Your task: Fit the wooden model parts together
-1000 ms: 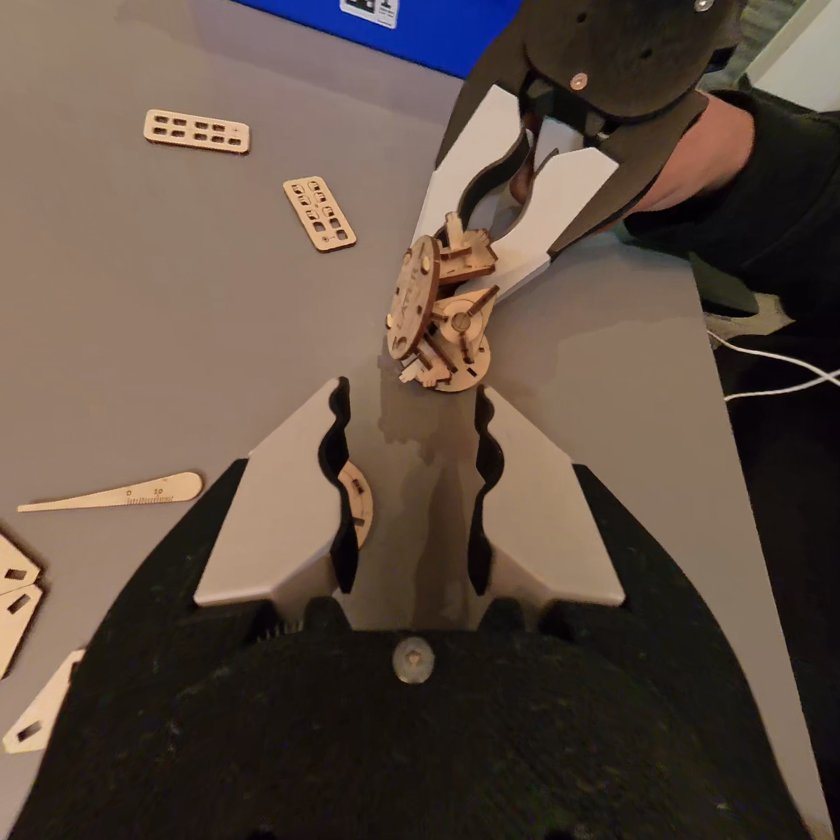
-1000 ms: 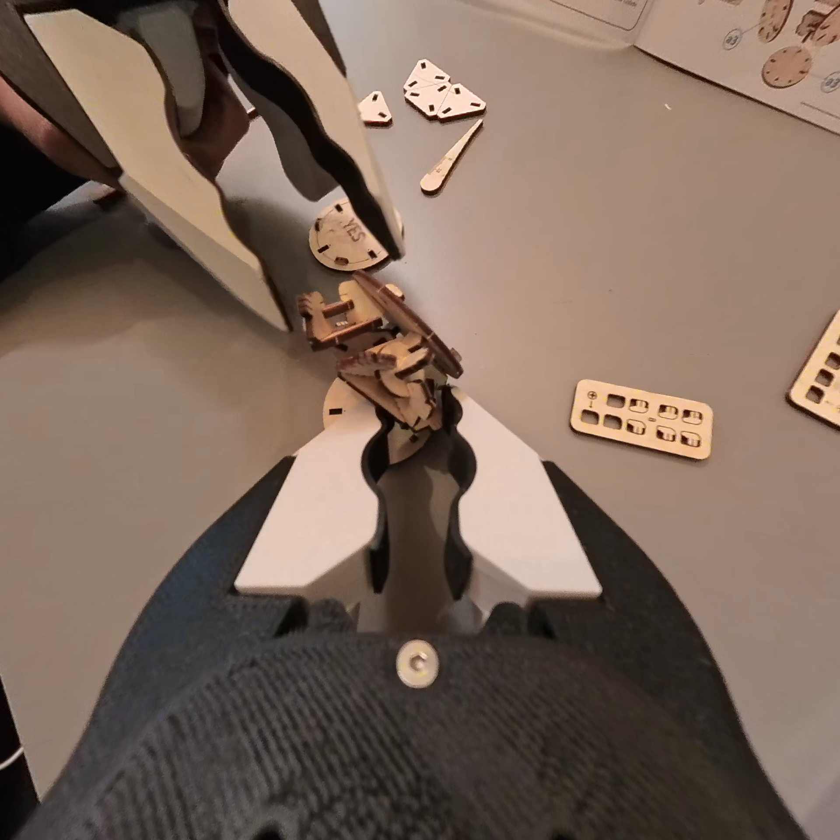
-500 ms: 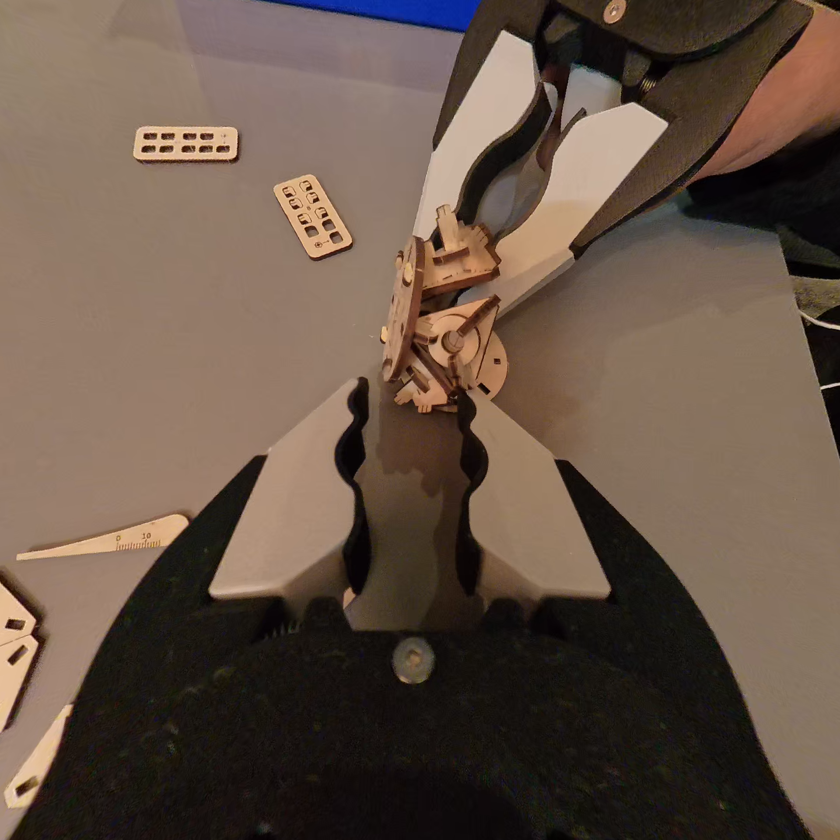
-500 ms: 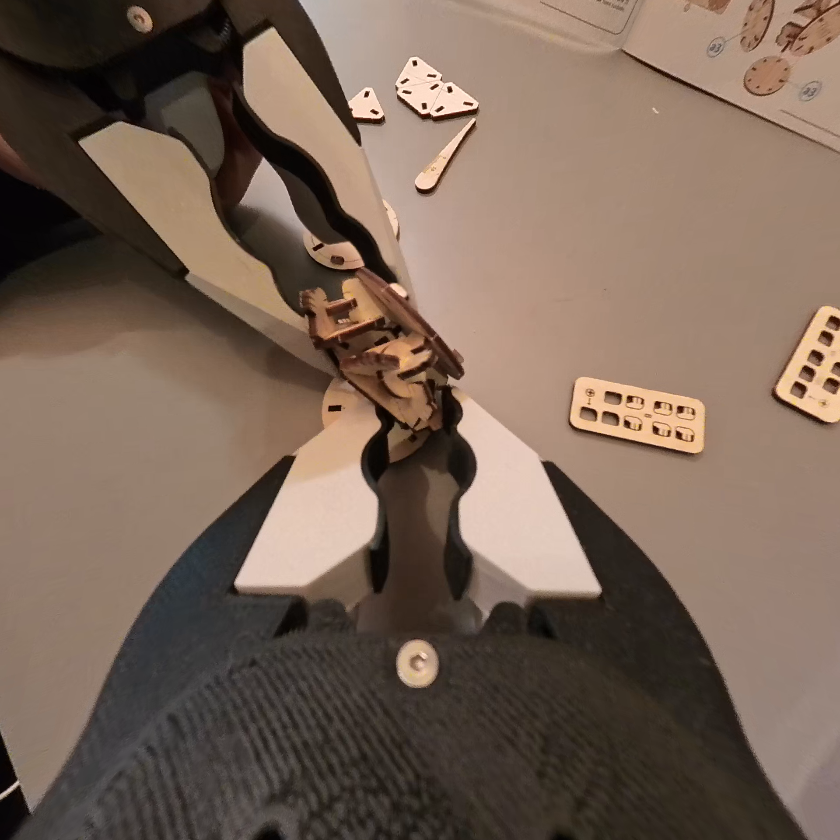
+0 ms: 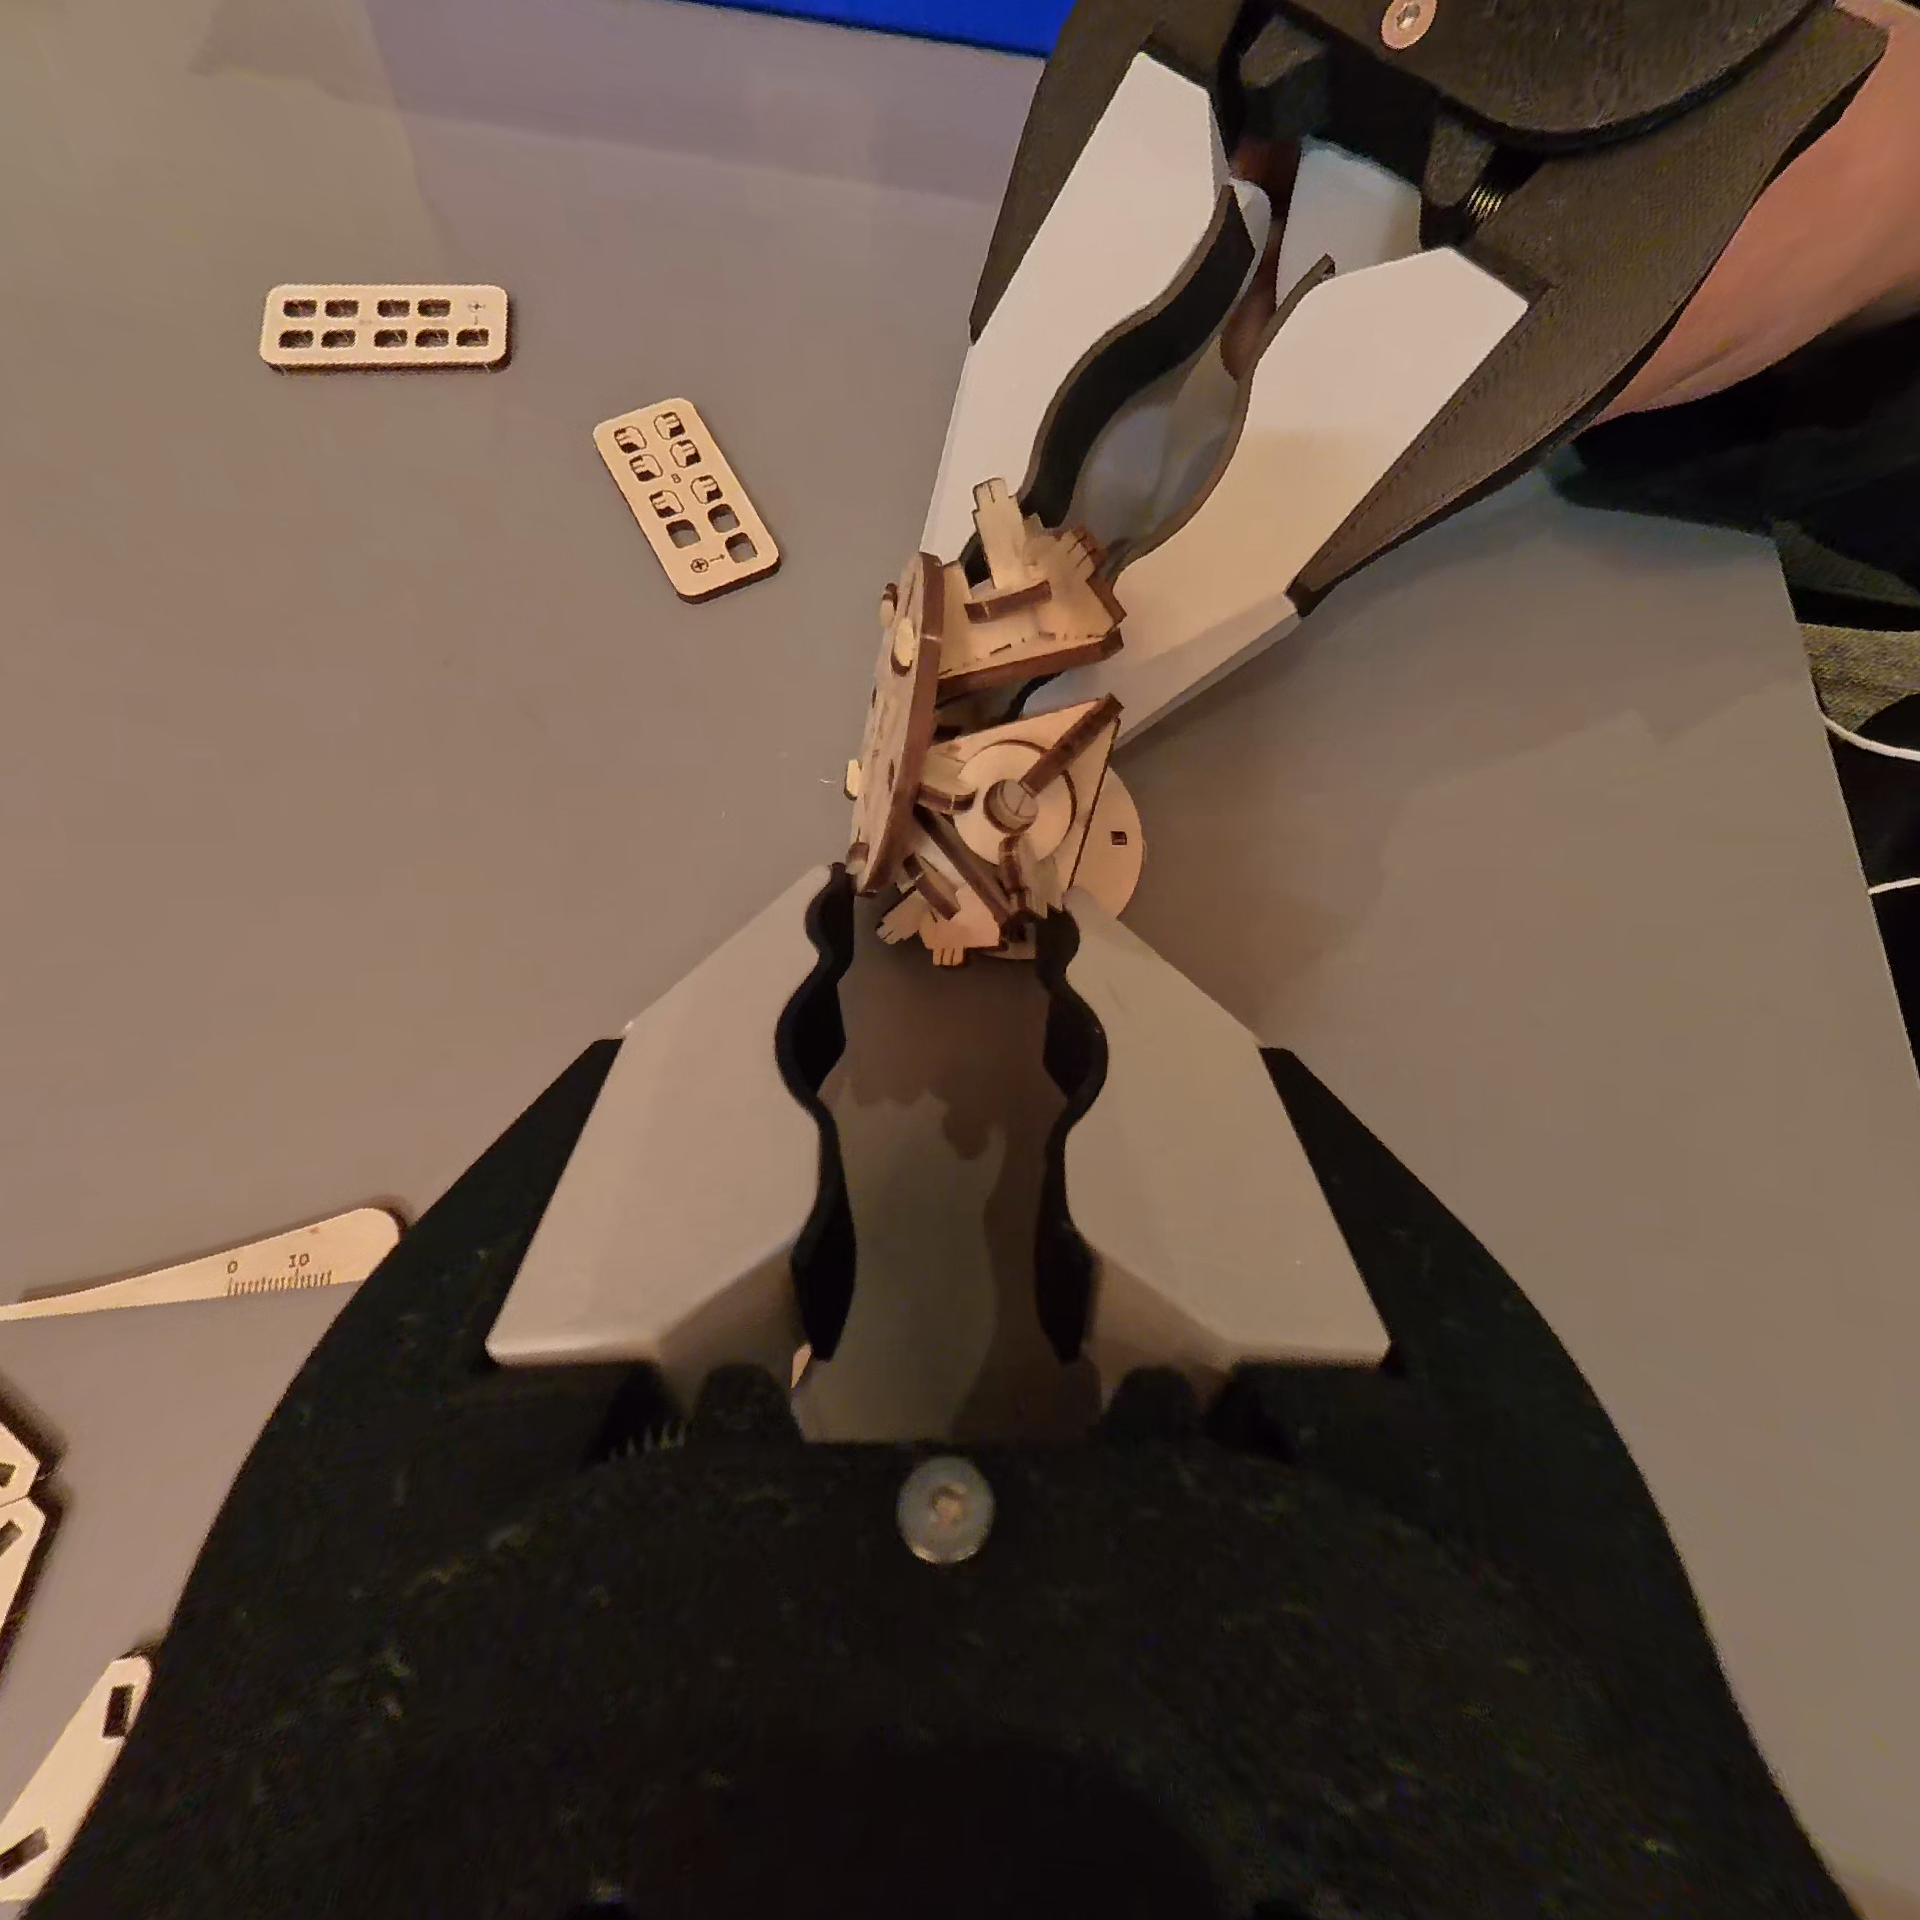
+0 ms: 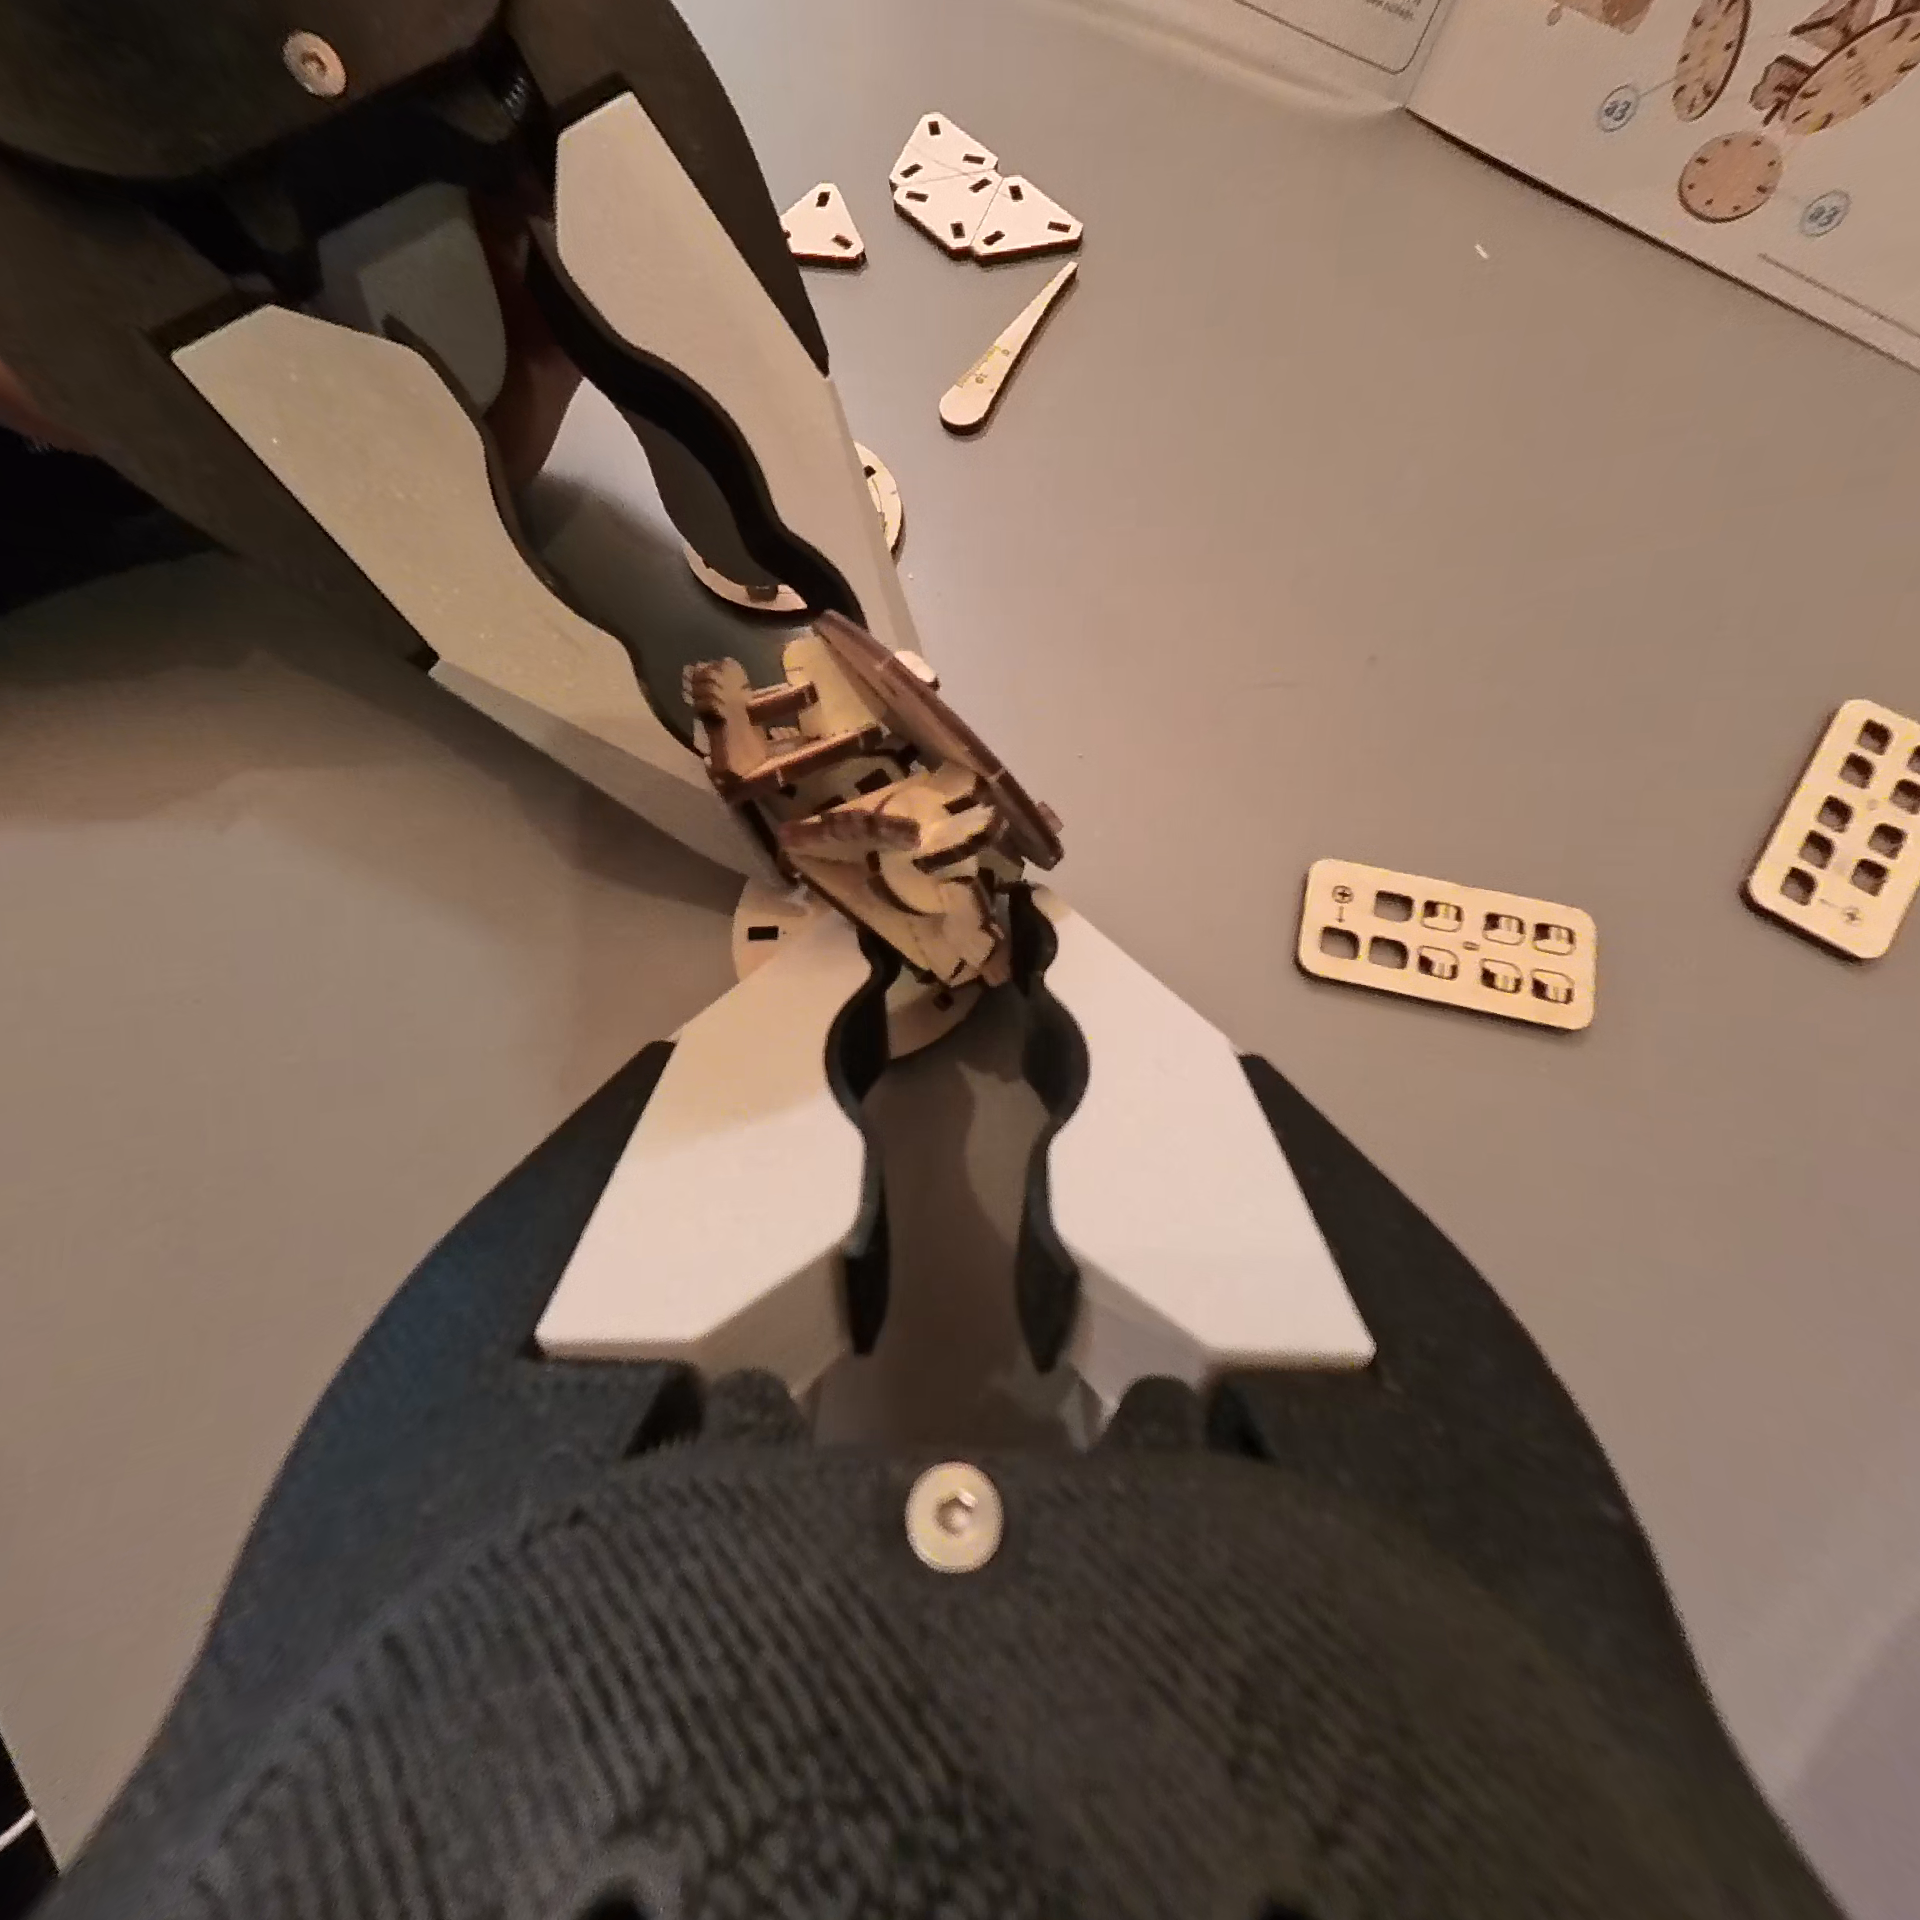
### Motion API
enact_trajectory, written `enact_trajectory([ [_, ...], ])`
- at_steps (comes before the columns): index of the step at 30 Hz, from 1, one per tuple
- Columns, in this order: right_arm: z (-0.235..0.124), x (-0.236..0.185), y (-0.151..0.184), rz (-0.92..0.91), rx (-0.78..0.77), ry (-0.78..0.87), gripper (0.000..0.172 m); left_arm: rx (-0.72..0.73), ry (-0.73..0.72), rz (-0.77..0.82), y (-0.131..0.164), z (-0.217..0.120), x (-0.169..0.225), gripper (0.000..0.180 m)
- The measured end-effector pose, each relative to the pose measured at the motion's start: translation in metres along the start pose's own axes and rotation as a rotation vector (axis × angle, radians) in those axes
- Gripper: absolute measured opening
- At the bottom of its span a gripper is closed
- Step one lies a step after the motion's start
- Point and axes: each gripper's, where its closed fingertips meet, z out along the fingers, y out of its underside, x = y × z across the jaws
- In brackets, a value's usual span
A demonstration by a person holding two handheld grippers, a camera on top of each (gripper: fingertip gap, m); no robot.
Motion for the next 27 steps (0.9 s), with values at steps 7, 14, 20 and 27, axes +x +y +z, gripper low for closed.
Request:
enact_trajectory([
  [7,0.000,0.000,0.000,0.013,0.016,0.003,0.019,0.001,-0.001,-0.042,0.000,0.000,-0.001,0.035],
  [14,0.000,0.001,0.000,0.063,0.049,0.020,0.019,0.062,-0.138,-0.406,0.011,-0.011,-0.010,0.041],
  [20,0.001,0.003,-0.001,0.086,0.056,0.030,0.019,0.182,-0.113,-0.587,0.009,-0.022,-0.019,0.046],
  [27,-0.002,0.013,0.000,0.119,0.051,0.079,0.020,0.173,-0.124,-0.510,-0.001,-0.016,-0.025,0.045],
])
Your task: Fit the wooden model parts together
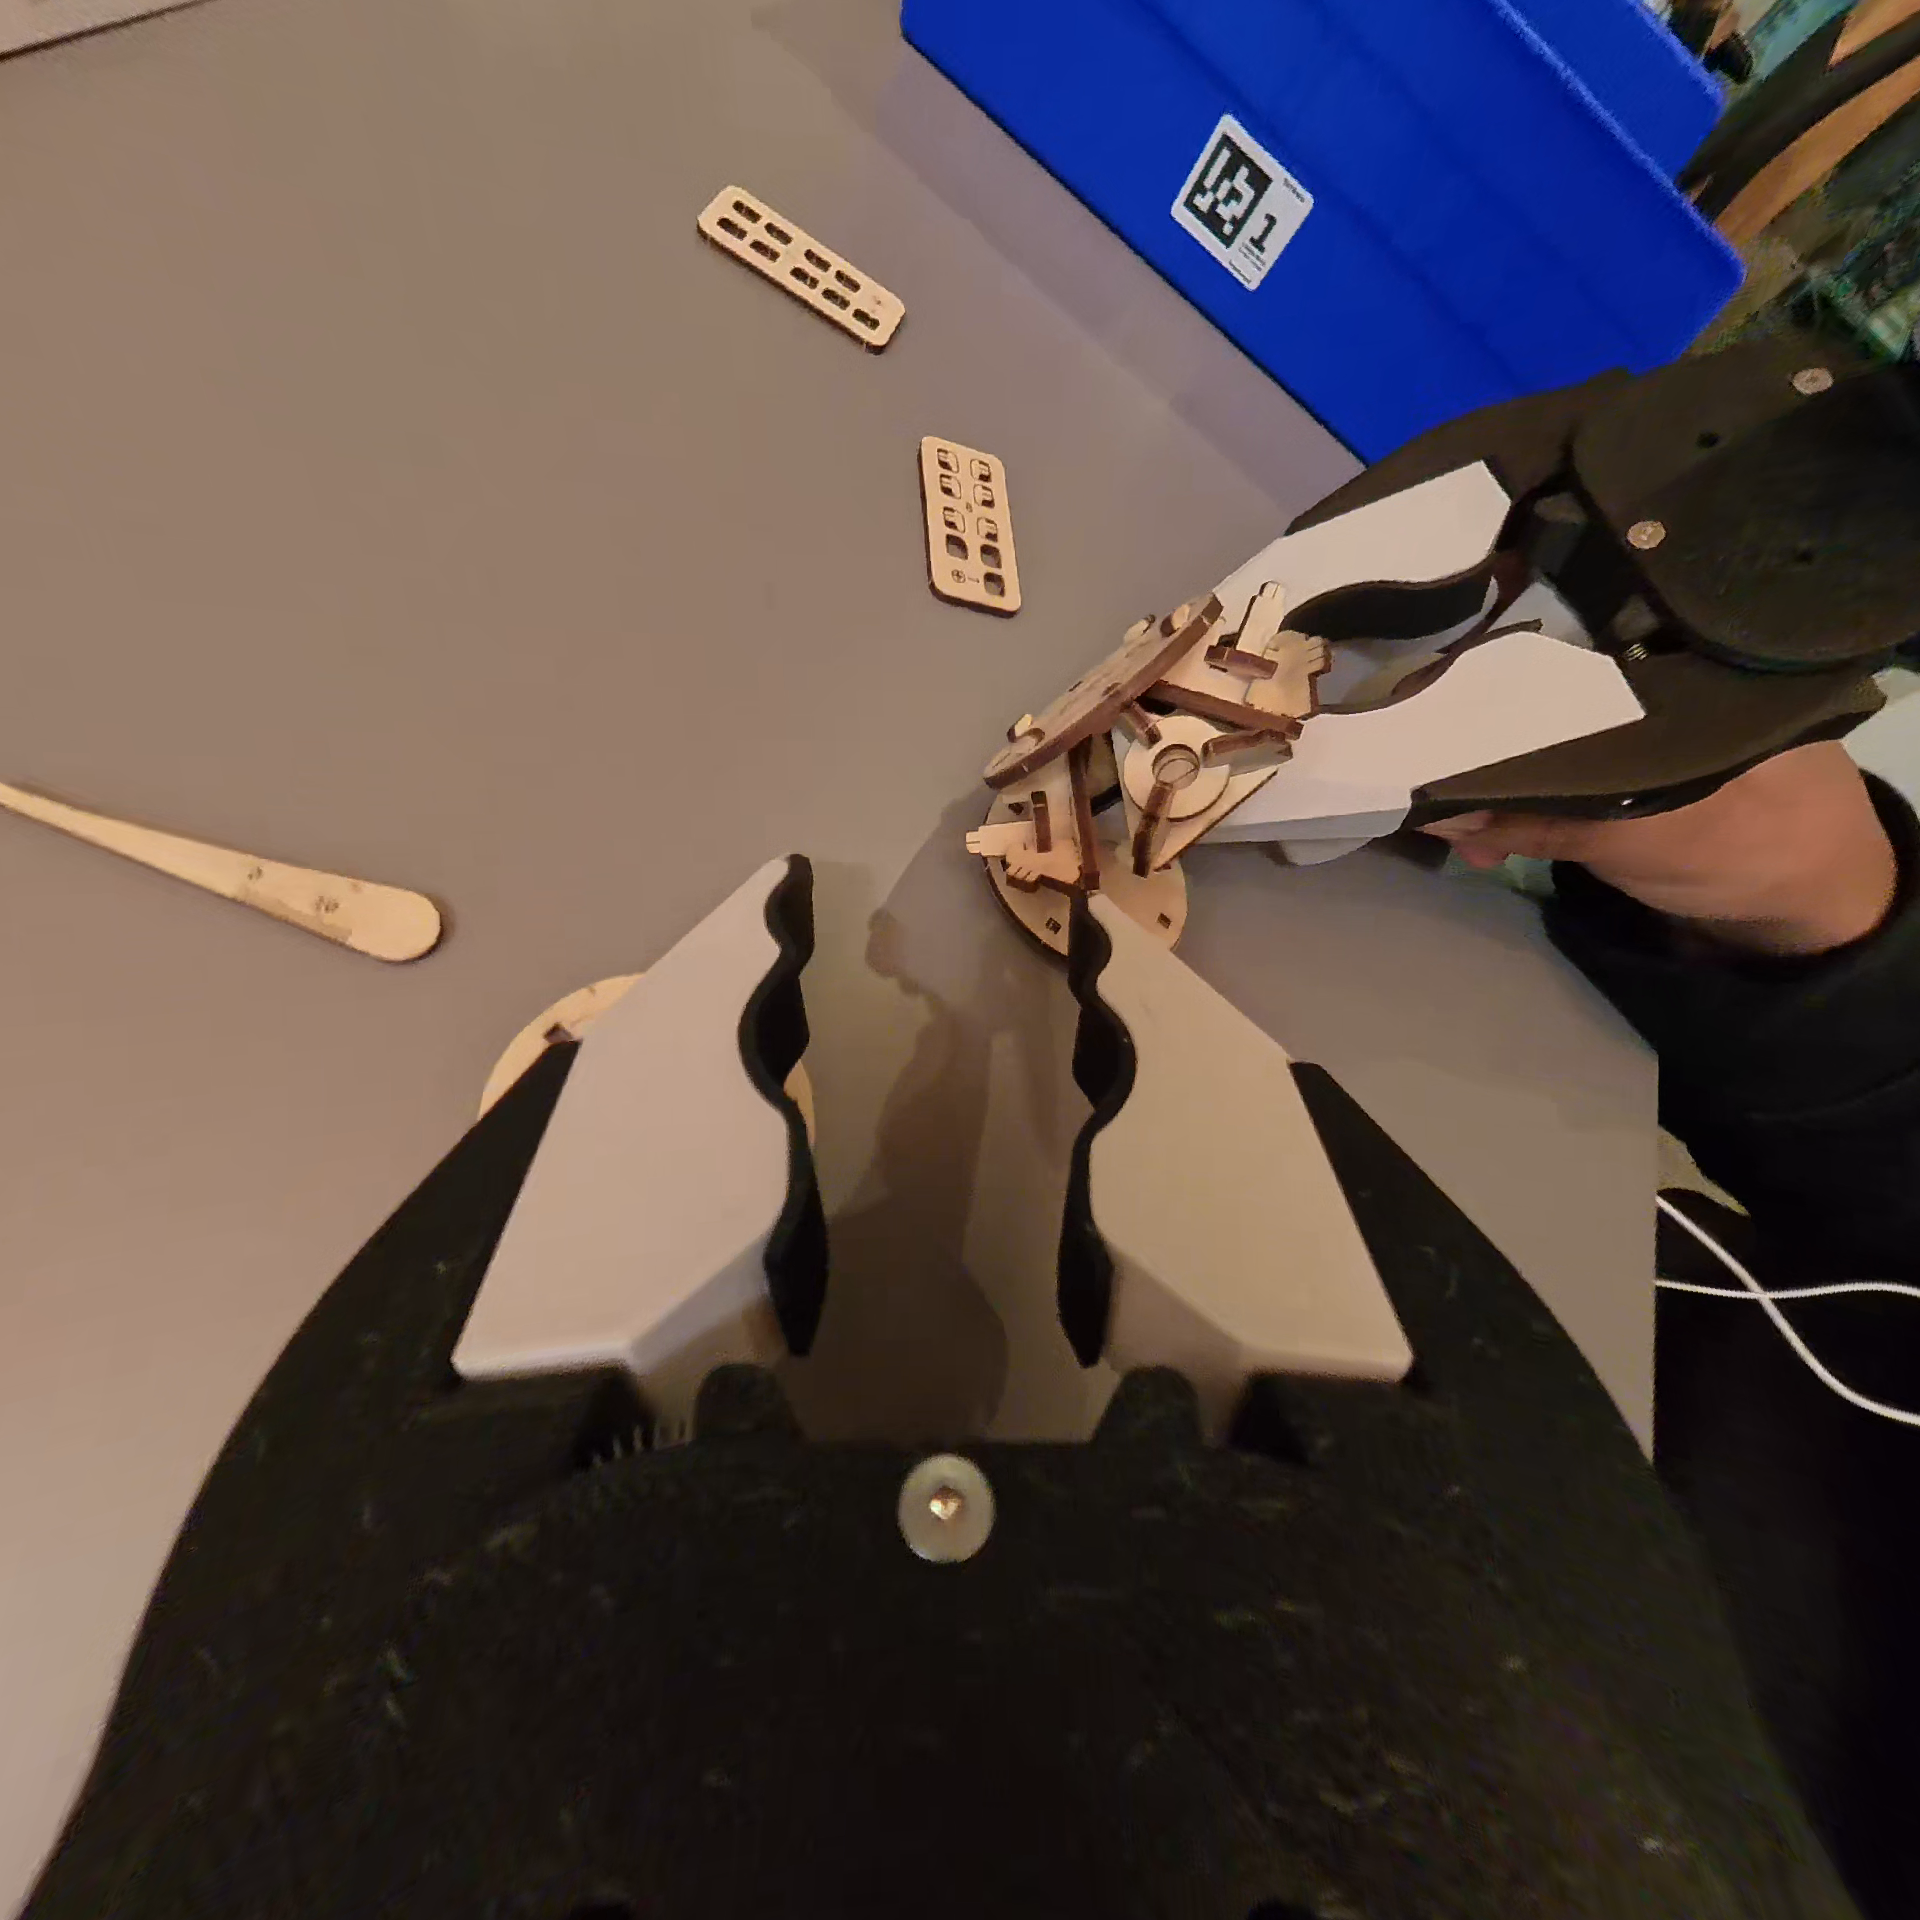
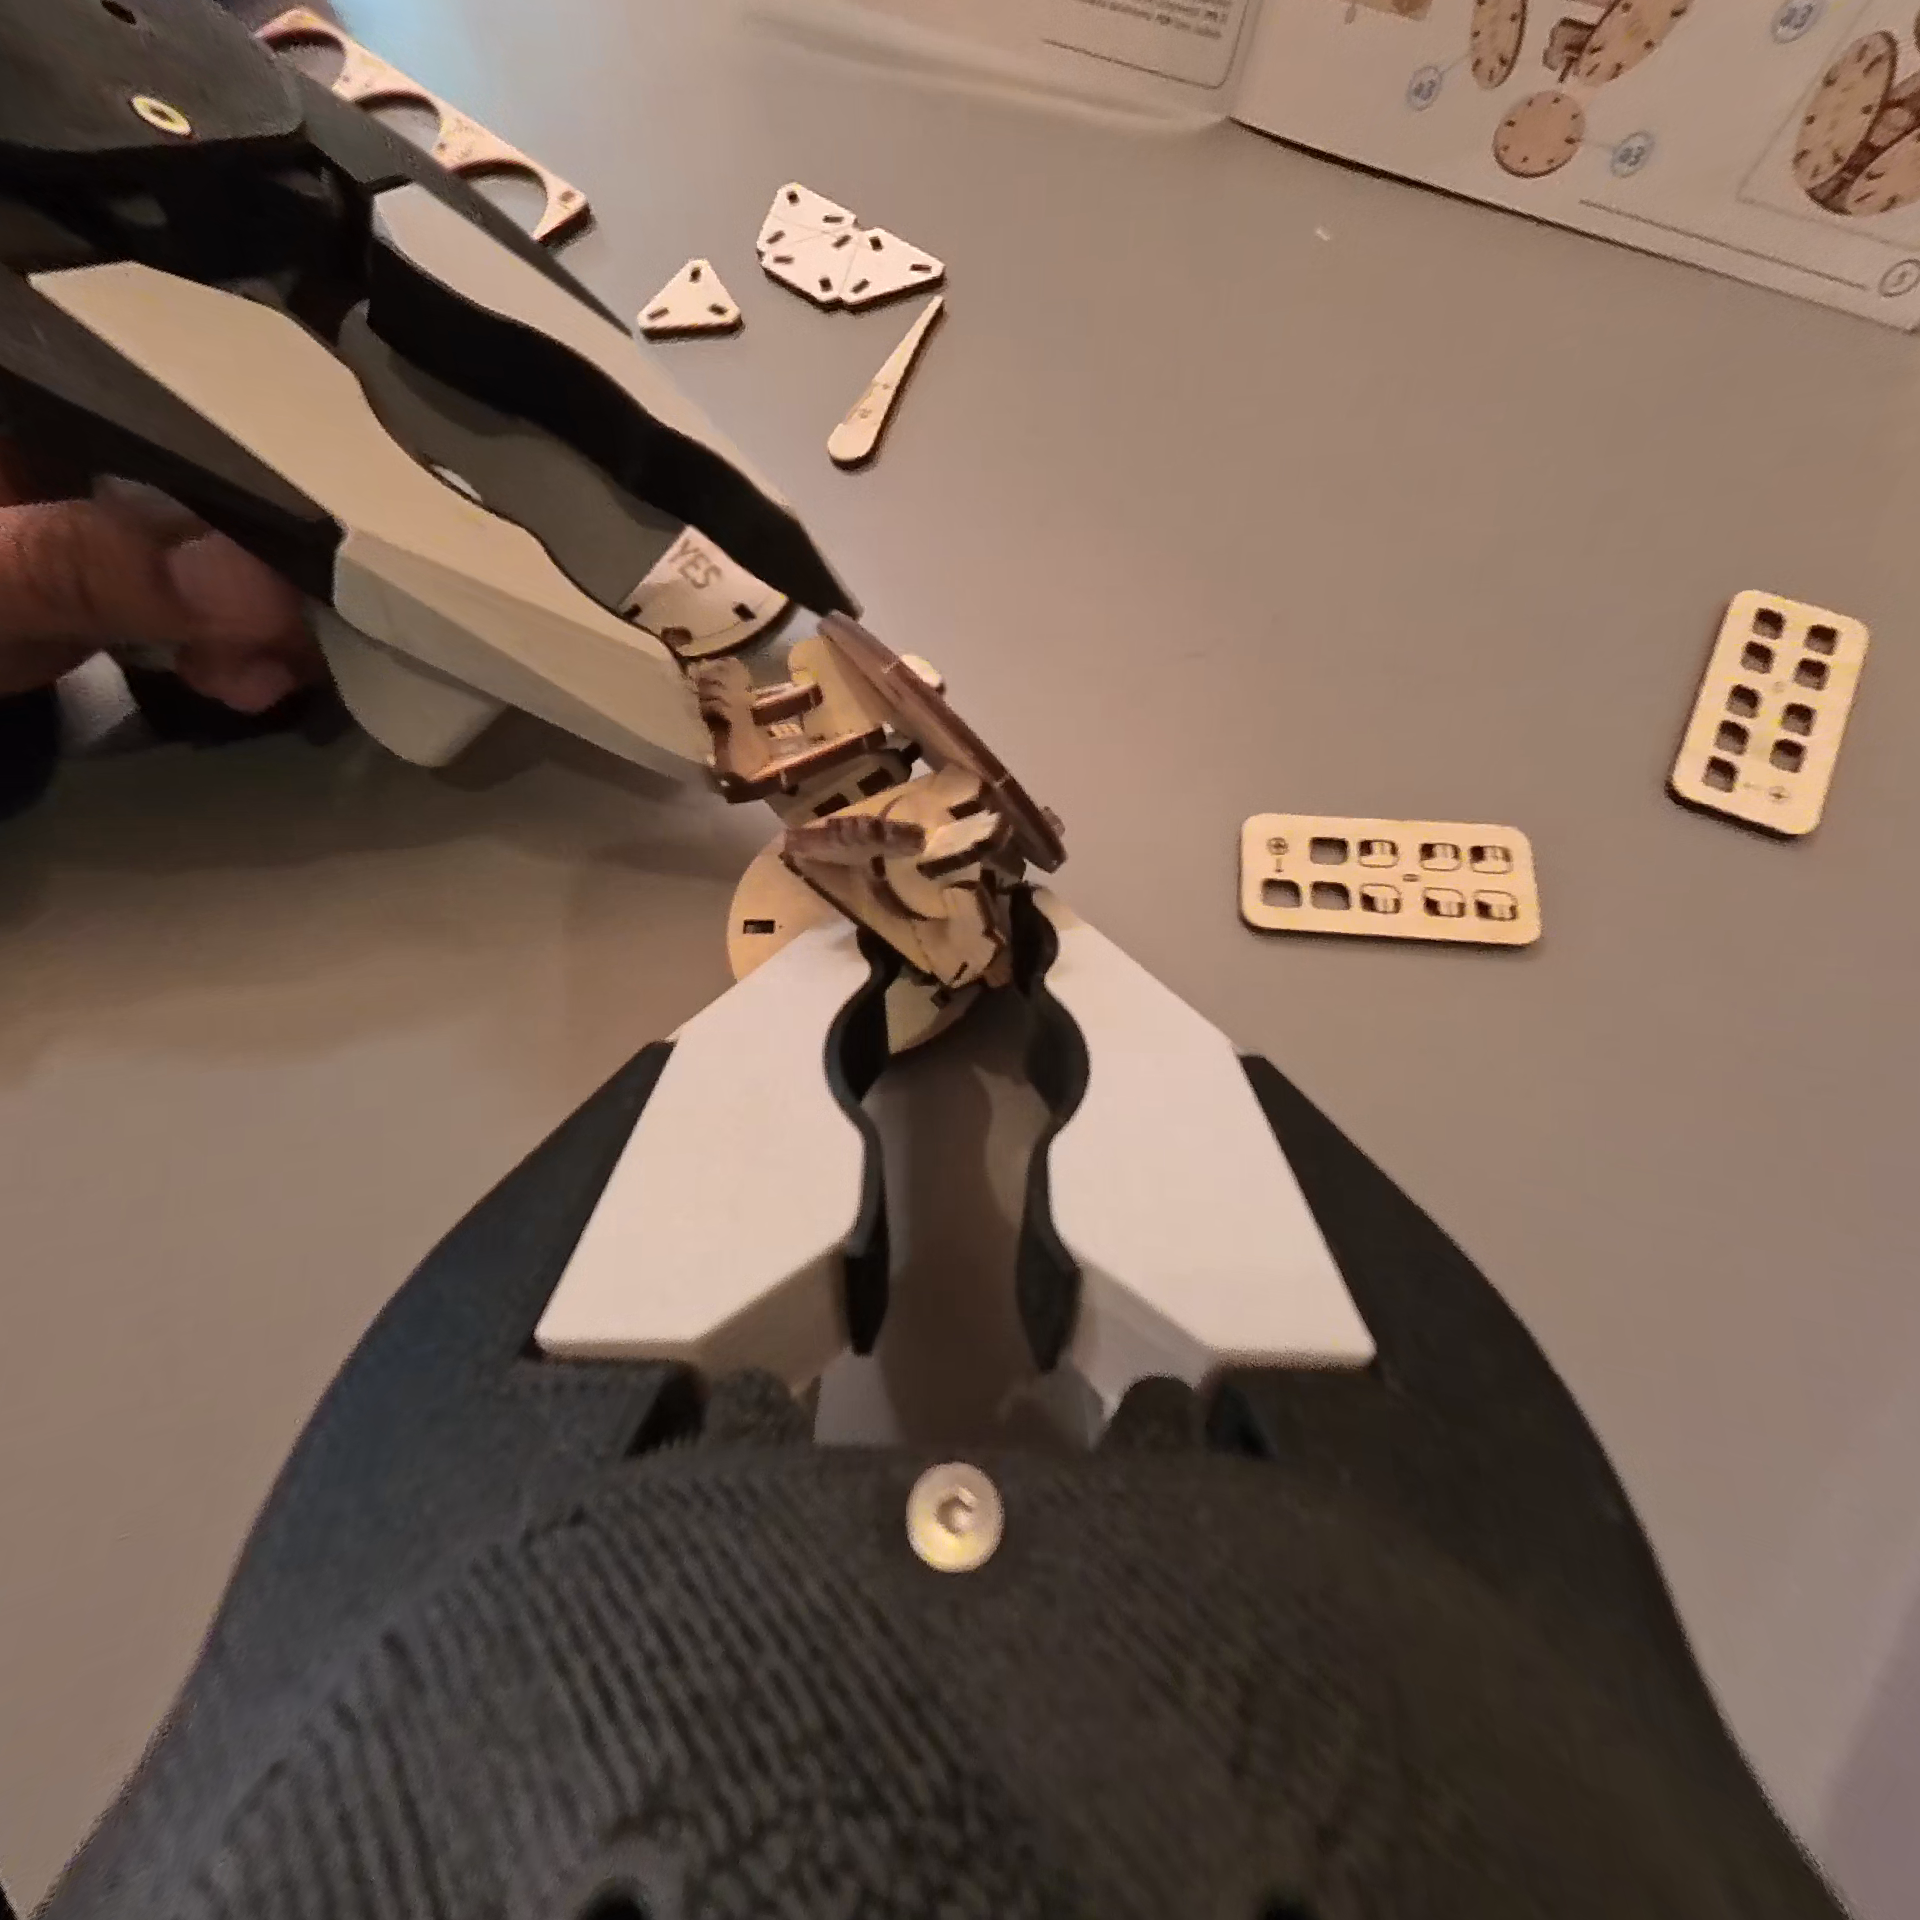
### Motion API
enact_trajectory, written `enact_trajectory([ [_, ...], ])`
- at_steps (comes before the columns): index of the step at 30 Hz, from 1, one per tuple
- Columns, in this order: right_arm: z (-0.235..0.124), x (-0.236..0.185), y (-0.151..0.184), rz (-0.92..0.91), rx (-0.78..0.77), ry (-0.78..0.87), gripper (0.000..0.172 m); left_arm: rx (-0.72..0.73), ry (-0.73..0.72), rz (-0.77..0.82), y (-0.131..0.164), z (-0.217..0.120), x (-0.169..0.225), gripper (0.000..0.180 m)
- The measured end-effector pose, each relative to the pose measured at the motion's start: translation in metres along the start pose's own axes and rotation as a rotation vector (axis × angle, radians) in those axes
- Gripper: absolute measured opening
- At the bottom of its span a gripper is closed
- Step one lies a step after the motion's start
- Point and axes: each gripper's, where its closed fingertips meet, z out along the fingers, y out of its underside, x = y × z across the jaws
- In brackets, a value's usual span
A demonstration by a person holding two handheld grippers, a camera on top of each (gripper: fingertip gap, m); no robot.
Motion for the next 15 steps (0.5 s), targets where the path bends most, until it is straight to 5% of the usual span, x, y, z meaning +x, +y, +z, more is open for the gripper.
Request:
enact_trajectory([
  [9,-0.001,0.004,0.000,0.000,-0.011,0.004,0.019,0.040,0.137,0.134,-0.012,-0.003,0.017,0.049],
  [15,-0.001,0.004,0.000,-0.009,-0.014,0.009,0.019,-0.059,0.066,0.257,-0.003,0.010,0.014,0.049],
])
